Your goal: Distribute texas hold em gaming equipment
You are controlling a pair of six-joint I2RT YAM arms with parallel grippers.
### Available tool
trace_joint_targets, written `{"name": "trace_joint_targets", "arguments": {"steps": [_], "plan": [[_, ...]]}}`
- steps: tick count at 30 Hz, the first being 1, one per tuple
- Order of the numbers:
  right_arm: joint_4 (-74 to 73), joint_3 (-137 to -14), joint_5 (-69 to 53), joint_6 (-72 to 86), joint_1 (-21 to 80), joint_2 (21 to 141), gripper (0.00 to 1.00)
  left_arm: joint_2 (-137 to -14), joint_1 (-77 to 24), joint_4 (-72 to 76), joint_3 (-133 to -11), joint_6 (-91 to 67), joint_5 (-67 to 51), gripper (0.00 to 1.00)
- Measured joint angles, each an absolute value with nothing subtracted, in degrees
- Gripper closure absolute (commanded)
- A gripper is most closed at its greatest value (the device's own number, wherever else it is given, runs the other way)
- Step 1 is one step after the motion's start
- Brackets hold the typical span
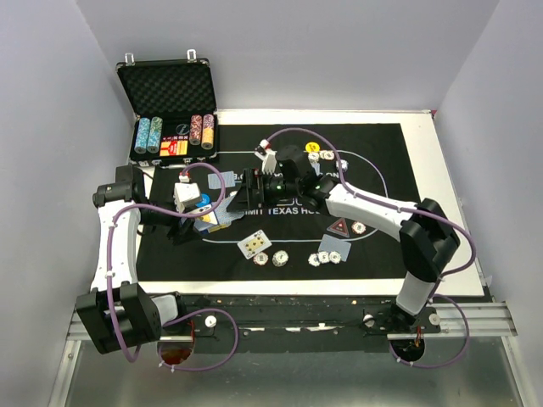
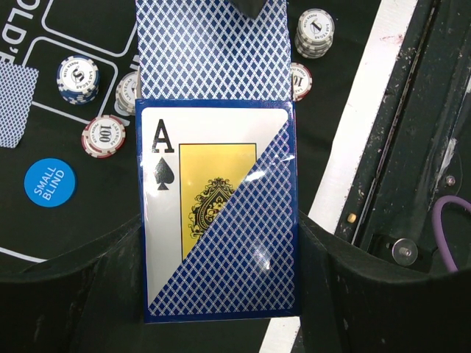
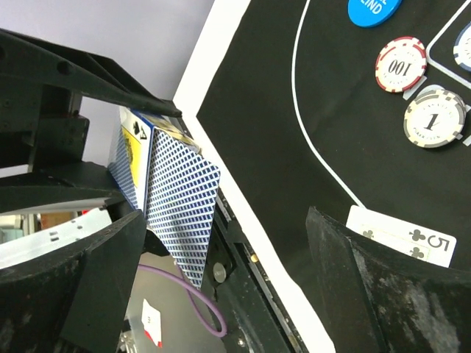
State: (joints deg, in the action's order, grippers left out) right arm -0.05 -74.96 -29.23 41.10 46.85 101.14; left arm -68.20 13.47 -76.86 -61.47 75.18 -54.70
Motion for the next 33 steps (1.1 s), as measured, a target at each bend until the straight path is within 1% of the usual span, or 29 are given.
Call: {"name": "trace_joint_targets", "arguments": {"steps": [7, 9, 17, 21, 25, 28, 31, 33], "plan": [[-1.5, -75.3, -28.7, 41.3, 47.7, 102.5, 0.28, -68.5, 13.5, -76.9, -61.5, 75.2, -54.7, 0.88], [-1.4, -75.3, -28.5, 41.6, 47.7, 102.5, 0.32, -68.5, 13.5, -76.9, -61.5, 75.2, -54.7, 0.88], [-1.0, -74.7, -27.7, 43.0, 47.4, 101.9, 0.44, -68.5, 13.4, -76.9, -61.5, 75.2, -54.6, 0.88], [-0.6, -73.3, -27.7, 43.7, 46.7, 100.6, 0.47, -68.5, 13.4, -76.9, -61.5, 75.1, -54.6, 0.88], [0.1, -72.2, -27.7, 44.4, 46.3, 99.8, 0.54, -68.5, 13.4, -76.9, -61.5, 75.1, -54.6, 0.88], [0.5, -71.7, -27.7, 45.1, 45.9, 99.4, 0.55, -68.5, 13.4, -76.9, -61.5, 75.1, -54.6, 0.88], [0.8, -71.2, -27.7, 45.5, 45.6, 98.8, 0.60, -68.6, 13.4, -76.9, -61.5, 75.1, -54.7, 0.88], [0.9, -71.1, -27.7, 45.7, 45.5, 98.5, 0.62, -68.6, 13.4, -76.9, -61.5, 75.1, -54.7, 0.88]]}}
